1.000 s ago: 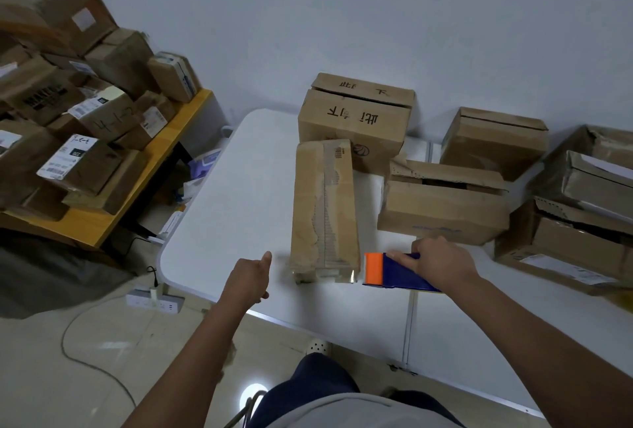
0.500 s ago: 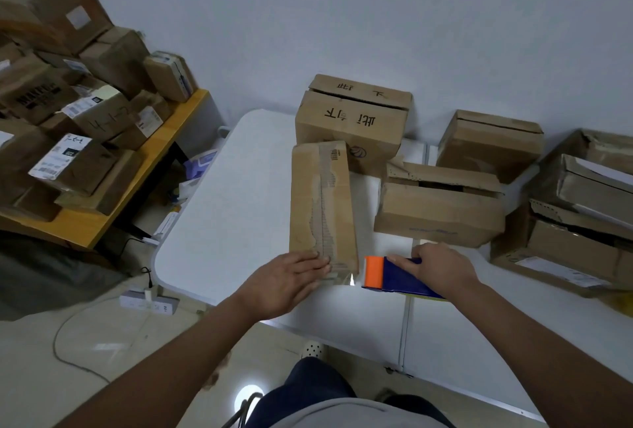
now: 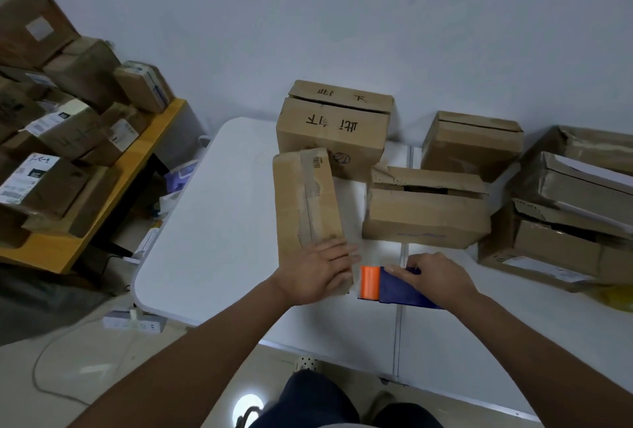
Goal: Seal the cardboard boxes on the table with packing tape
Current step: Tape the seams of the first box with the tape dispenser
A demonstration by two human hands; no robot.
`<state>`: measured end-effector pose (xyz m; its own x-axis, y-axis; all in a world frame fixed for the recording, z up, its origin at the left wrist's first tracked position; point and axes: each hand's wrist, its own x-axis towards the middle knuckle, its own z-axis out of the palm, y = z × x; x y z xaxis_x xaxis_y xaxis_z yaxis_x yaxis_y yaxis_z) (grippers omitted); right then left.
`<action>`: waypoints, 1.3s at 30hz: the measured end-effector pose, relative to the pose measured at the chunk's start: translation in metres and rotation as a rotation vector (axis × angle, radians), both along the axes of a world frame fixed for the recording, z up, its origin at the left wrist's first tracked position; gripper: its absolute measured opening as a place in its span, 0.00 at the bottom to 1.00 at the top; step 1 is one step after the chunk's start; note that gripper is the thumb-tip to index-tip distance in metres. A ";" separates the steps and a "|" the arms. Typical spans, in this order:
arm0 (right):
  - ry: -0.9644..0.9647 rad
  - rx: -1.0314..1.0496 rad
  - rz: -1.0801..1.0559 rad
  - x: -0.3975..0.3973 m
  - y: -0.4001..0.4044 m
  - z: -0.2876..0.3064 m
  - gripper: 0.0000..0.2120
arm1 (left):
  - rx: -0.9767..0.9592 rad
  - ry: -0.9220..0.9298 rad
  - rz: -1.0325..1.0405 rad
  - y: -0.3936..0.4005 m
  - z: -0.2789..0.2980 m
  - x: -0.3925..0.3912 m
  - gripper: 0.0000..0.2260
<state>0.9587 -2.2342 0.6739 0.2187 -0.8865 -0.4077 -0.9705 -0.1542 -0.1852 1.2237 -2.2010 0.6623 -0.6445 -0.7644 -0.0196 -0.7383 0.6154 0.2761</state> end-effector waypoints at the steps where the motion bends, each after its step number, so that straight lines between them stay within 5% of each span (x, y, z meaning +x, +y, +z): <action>1: 0.002 0.000 -0.006 -0.002 0.000 0.001 0.33 | 0.050 -0.089 0.020 -0.003 -0.005 -0.006 0.24; 4: -0.015 0.021 -0.024 -0.008 0.000 0.003 0.31 | 0.103 -0.244 0.062 -0.004 -0.016 -0.010 0.28; 12: -0.059 0.073 0.029 -0.023 -0.003 0.017 0.29 | 0.060 -0.247 0.062 -0.004 -0.031 -0.008 0.25; 28: 0.161 -0.029 0.174 -0.033 -0.015 0.028 0.28 | 0.010 -0.236 0.055 -0.005 -0.035 -0.006 0.25; 34: -0.029 0.134 0.128 -0.041 -0.007 0.026 0.16 | -0.023 -0.254 0.065 -0.004 -0.036 -0.008 0.24; 39: -0.064 0.032 0.082 -0.023 0.003 0.006 0.18 | -0.007 -0.243 0.093 -0.001 -0.037 -0.008 0.26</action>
<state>0.9357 -2.2308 0.6796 0.3161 -0.8515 -0.4183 -0.9410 -0.2254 -0.2523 1.2154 -2.2024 0.6256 -0.5483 -0.8210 -0.1594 -0.8360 0.5428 0.0798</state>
